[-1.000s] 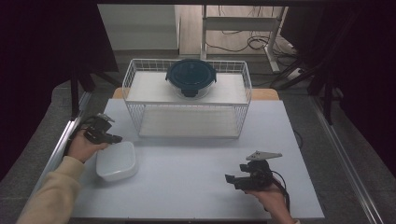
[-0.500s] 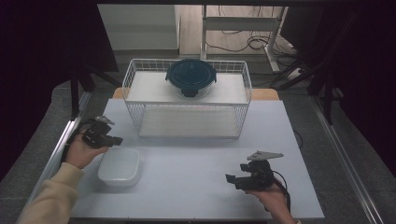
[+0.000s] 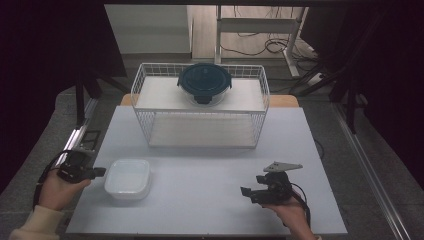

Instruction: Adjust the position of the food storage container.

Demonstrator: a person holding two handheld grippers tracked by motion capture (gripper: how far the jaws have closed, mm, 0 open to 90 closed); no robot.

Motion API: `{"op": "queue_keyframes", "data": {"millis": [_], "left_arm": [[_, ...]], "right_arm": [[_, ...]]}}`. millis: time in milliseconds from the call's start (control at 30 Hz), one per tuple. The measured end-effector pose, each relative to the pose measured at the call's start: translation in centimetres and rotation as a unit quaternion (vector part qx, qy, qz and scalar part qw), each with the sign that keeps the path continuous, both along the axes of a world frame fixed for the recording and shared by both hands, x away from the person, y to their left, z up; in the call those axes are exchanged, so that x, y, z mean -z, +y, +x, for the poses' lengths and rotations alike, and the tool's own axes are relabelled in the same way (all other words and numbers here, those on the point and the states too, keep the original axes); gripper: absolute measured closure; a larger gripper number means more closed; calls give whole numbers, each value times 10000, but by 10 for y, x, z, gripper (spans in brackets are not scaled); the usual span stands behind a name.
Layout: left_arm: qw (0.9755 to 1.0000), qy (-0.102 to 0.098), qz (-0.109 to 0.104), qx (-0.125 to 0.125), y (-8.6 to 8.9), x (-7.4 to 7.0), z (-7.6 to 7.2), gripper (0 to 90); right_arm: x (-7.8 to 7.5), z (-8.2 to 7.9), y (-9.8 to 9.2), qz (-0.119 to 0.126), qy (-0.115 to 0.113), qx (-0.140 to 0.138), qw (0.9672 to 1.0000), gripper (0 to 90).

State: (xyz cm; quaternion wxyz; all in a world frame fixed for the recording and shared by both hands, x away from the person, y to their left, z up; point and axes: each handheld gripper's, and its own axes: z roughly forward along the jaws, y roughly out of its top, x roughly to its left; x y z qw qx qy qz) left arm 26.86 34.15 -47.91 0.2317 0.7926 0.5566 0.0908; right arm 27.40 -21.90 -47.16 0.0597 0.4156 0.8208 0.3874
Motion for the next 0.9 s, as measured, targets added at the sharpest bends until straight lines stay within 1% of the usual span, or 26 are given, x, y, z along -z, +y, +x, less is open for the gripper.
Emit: {"op": "queue_keyframes", "data": {"millis": [133, 200, 267, 300, 333, 367, 533, 633, 733, 767, 900], "left_arm": [[9997, 239, 24, -25, -3, 10, -5, 900], [9994, 335, 30, -1, -5, 15, -5, 900], [9993, 386, -4, 29, -7, 17, -5, 900], [9992, 393, -30, 32, -9, 19, -4, 900], [9992, 406, 6, 51, -11, 19, -3, 900], [9992, 399, -9, 58, -12, 19, -2, 900], [9988, 424, -137, 185, -20, 19, 4, 900], [9987, 399, -182, 254, -30, 20, 9, 900], [9982, 404, -217, 385, -42, 21, 17, 900], [9978, 426, -219, 468, -46, 21, 19, 900], [9969, 407, -256, 617, -64, 23, 30, 900]], "right_arm": [[0, -1, 1, -4, -4, -16, 10000, 223], [-1, -1, 1, -3, -4, -12, 10000, 223], [-1, 0, 0, -4, -7, -3, 10000, 223], [-1, 0, 0, -6, -7, 2, 10000, 223], [0, 0, 0, -6, -4, 1, 10000, 223], [0, 0, 0, -6, -2, 0, 10000, 223], [0, 0, 0, -11, 2, 3, 10000, 223], [-1, -1, 0, -15, 2, 5, 10000, 223], [-2, -1, 0, -4, -29, 7, 10000, 223], [-3, -1, 0, -1, -32, 12, 10000, 224], [-3, -1, -1, 3, -22, 22, 10000, 224]]}}
